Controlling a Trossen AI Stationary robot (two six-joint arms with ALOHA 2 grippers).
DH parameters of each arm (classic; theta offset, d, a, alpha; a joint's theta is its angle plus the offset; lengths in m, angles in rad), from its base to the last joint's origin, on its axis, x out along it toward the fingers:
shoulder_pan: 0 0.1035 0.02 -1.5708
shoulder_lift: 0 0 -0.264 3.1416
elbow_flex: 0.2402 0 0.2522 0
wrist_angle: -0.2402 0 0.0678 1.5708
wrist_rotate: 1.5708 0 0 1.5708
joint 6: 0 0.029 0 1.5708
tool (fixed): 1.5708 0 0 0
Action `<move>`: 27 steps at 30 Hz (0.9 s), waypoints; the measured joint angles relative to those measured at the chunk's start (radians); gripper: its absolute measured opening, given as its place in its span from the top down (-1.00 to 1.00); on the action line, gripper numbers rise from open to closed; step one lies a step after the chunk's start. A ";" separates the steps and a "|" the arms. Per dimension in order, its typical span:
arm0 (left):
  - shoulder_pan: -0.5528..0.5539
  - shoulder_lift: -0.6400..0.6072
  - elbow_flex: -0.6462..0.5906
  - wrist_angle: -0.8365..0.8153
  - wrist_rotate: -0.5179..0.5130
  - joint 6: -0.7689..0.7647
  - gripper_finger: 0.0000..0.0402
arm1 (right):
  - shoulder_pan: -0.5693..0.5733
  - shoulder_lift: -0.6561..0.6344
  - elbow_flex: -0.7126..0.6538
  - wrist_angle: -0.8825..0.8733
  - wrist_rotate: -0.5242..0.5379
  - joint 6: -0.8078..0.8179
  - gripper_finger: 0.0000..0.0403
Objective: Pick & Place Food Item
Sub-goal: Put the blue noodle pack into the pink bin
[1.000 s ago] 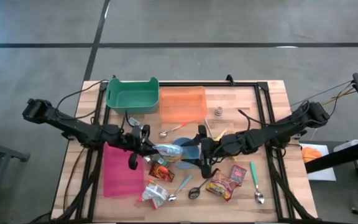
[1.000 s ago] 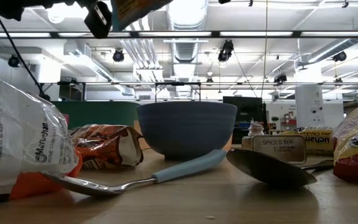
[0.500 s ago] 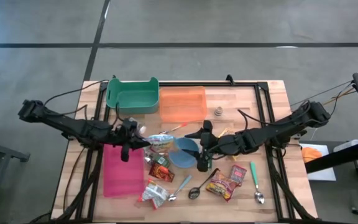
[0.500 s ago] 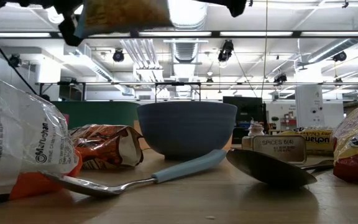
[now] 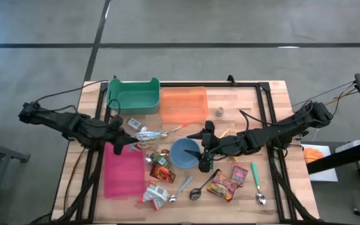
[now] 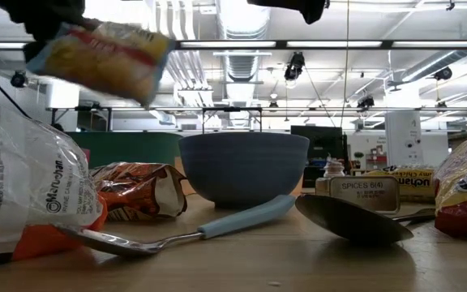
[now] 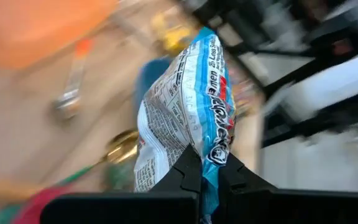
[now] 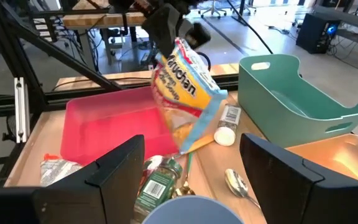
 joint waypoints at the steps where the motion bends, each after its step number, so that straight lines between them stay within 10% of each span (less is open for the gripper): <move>1: 0.000 0.012 0.037 -0.072 -0.009 -0.008 1.00 | 0.000 0.000 0.000 0.000 0.000 -0.002 -0.31; 27: -0.004 0.437 0.400 -0.721 0.209 -0.002 1.00 | 0.000 0.000 -0.004 -0.050 -0.001 -0.003 -0.31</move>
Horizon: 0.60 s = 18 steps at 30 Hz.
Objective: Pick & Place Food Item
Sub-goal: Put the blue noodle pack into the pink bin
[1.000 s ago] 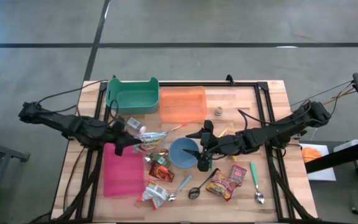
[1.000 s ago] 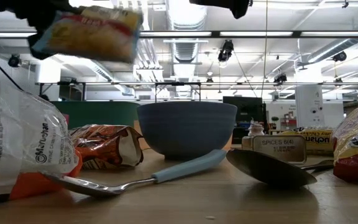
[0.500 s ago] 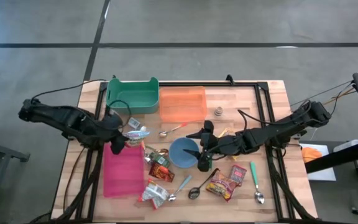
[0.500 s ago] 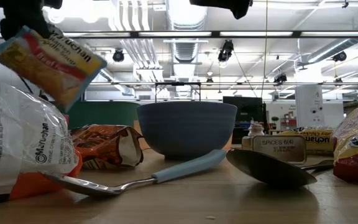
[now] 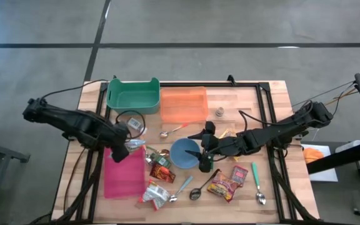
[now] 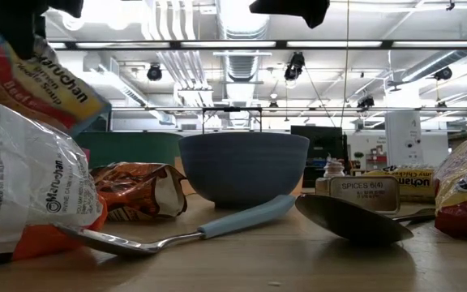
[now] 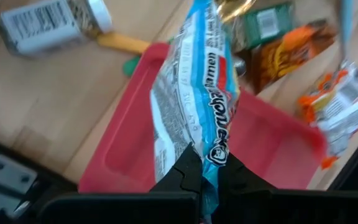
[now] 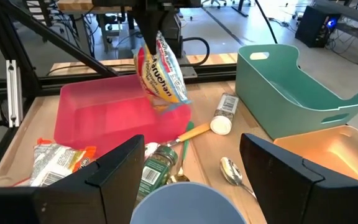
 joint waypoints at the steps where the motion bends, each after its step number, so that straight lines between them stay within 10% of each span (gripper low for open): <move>1: 0.000 0.004 0.000 -0.015 0.007 0.000 1.00 | 0.000 0.000 -0.001 0.000 0.000 0.000 -0.31; 18: -0.001 0.160 -0.008 -0.146 0.074 0.110 1.00 | 0.000 0.000 -0.007 0.000 0.000 -0.005 -0.31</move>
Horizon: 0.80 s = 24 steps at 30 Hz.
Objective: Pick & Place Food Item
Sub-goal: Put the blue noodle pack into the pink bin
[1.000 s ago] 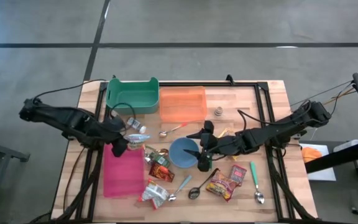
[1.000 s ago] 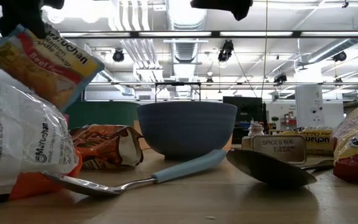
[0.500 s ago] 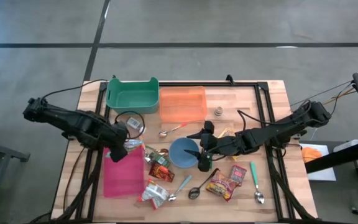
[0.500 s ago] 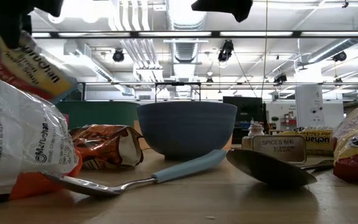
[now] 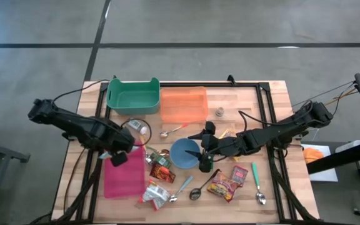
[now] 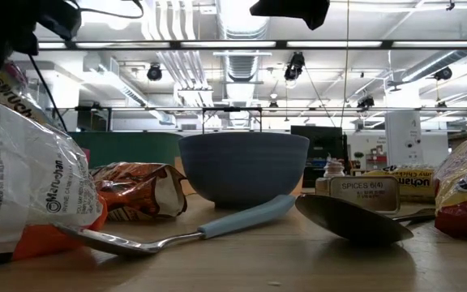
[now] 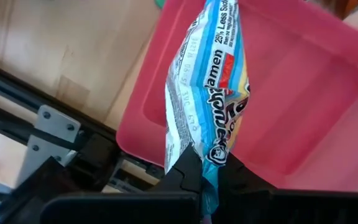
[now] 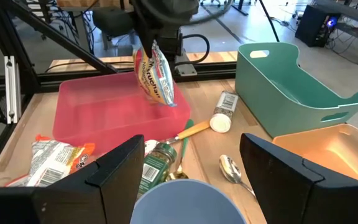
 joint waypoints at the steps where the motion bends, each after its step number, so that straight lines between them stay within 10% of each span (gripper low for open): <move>1: 0.000 0.013 0.000 0.000 -0.010 0.020 1.00 | 0.000 0.000 0.000 0.000 0.000 -0.001 -0.31; 24: -0.077 -0.034 0.032 0.173 -0.221 -0.071 1.00 | -0.002 0.000 -0.003 -0.010 -0.001 0.001 -0.31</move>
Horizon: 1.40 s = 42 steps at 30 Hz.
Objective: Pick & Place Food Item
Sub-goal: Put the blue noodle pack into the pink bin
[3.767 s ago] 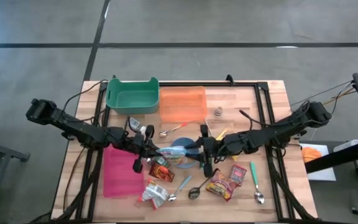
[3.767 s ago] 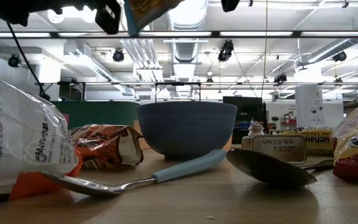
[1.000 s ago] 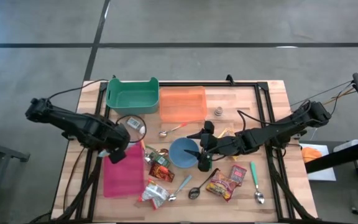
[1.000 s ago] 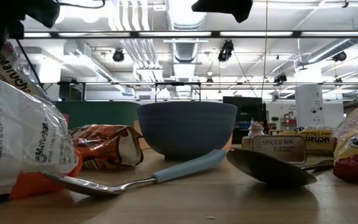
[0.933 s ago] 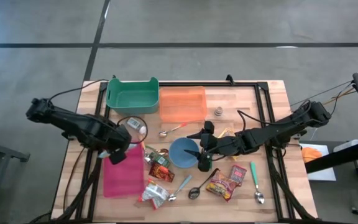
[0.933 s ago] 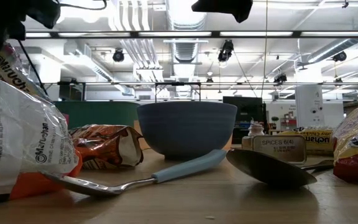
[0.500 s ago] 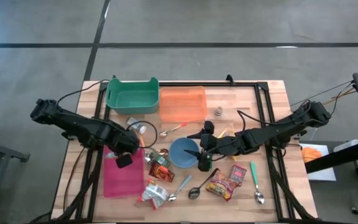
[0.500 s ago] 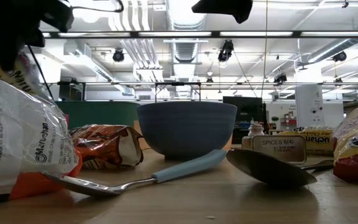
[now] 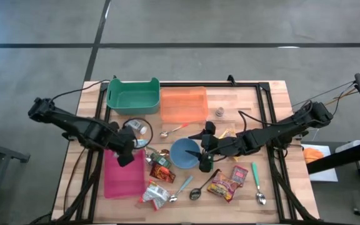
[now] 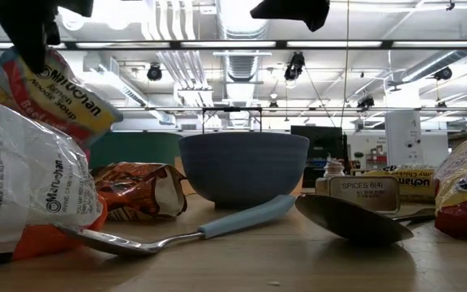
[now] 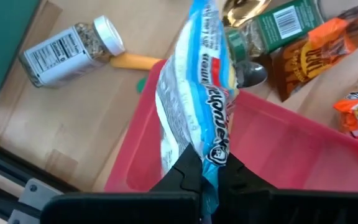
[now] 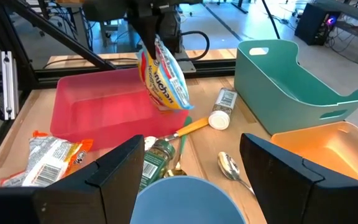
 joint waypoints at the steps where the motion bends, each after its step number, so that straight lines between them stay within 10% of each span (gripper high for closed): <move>1: -0.011 0.000 0.000 0.003 -0.012 -0.009 1.00 | 0.000 0.000 0.000 -0.005 0.000 0.000 -0.31; 42: -0.140 -0.100 -0.344 0.111 -0.063 -0.403 1.00 | 0.000 0.000 0.000 -0.010 0.000 0.026 -0.31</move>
